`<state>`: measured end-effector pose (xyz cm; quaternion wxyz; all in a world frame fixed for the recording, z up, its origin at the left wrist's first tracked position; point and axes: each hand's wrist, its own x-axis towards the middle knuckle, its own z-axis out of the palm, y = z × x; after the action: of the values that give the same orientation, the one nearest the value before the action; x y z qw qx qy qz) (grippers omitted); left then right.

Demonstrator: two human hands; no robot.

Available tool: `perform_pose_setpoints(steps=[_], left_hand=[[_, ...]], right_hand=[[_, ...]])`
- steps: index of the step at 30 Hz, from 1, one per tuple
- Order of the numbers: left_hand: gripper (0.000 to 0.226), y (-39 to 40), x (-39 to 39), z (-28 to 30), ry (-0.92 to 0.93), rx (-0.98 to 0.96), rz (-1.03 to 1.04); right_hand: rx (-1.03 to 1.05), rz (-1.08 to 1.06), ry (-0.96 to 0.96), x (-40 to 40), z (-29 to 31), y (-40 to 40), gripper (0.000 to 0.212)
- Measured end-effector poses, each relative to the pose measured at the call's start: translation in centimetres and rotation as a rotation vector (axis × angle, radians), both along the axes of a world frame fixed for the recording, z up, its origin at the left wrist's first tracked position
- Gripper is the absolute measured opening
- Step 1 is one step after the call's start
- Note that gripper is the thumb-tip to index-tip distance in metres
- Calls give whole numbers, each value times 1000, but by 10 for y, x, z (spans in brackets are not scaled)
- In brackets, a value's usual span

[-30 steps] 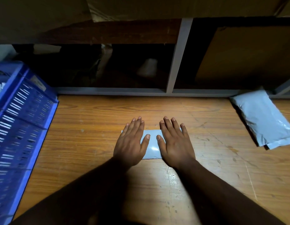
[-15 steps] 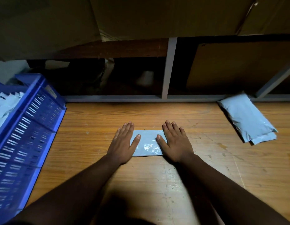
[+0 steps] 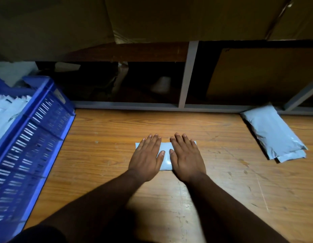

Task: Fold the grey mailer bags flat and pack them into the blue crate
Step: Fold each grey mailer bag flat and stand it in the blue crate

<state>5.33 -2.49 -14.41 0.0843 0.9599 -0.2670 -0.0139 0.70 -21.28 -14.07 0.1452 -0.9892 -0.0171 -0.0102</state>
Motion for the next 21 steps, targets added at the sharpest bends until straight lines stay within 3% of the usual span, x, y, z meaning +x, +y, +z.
perform_pose_setpoints(steps=[8,12,21], left_hand=[[74,22,2,7,6,-35,55],[67,0,0,12,10,-108,-7],[59,-11,-4,-1,-77,40,2]], right_hand=[[4,-55,86,-10,11,-12,75],[34,26,26,1,13,14,68],[-13,28,-2,3,-6,19,56]])
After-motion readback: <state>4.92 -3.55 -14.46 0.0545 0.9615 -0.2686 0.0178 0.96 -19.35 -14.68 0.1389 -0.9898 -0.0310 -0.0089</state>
